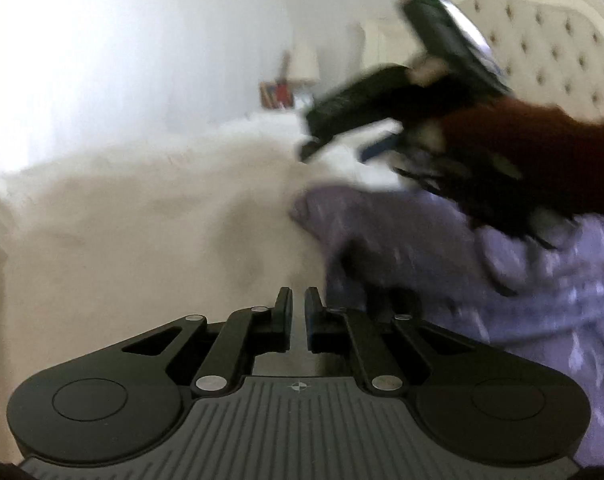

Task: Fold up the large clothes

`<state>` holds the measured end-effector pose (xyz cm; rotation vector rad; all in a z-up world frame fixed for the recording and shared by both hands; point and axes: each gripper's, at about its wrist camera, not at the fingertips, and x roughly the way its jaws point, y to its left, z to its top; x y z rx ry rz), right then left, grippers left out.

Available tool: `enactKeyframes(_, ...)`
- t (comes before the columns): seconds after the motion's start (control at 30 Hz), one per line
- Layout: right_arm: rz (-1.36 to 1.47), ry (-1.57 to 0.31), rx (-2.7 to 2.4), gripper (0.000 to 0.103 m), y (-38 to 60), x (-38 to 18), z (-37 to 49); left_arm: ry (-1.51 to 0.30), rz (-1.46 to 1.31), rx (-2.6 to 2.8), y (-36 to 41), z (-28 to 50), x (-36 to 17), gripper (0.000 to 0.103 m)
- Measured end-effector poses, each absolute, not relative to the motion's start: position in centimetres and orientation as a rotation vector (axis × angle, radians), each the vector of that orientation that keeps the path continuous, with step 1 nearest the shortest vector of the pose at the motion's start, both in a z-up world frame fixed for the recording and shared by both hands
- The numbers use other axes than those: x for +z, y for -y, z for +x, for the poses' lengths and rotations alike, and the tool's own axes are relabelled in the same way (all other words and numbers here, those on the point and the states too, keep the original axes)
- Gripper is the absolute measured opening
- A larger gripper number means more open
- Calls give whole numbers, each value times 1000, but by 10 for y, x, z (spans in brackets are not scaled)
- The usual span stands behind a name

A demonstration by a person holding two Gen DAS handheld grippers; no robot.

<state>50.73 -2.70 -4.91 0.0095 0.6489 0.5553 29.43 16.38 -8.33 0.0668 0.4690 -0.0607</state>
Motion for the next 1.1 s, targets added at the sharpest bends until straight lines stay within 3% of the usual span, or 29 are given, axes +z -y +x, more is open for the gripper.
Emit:
enactKeyframes(0.27, -128, -597, 558, 77, 55, -38, 428, -351, 7, -99, -163, 307, -57, 10)
enactKeyframes(0.3, -138, -599, 552, 77, 56, -40, 423, -335, 2, -109, -162, 307, -55, 13)
enactKeyframes(0.33, -151, -601, 545, 77, 58, -44, 418, -320, 3, -122, -158, 308, -55, 24)
enactKeyframes(0.4, -152, -617, 524, 77, 63, -53, 410, -338, 27, -169, -151, 312, -59, 31)
enactKeyframes(0.57, -145, -680, 505, 77, 75, -71, 401, -624, -58, -89, -161, 335, -101, 32)
enactKeyframes(0.73, -157, -662, 513, 77, 80, -69, 402, -646, -235, -80, -186, 329, -104, 34)
enactKeyframes(0.93, -135, -622, 509, 77, 66, -66, 422, -624, -187, -61, -179, 320, -105, 34)
enactKeyframes(1.1, -153, -734, 411, 78, 45, -94, 457, -624, -197, -65, -178, 326, -107, 35)
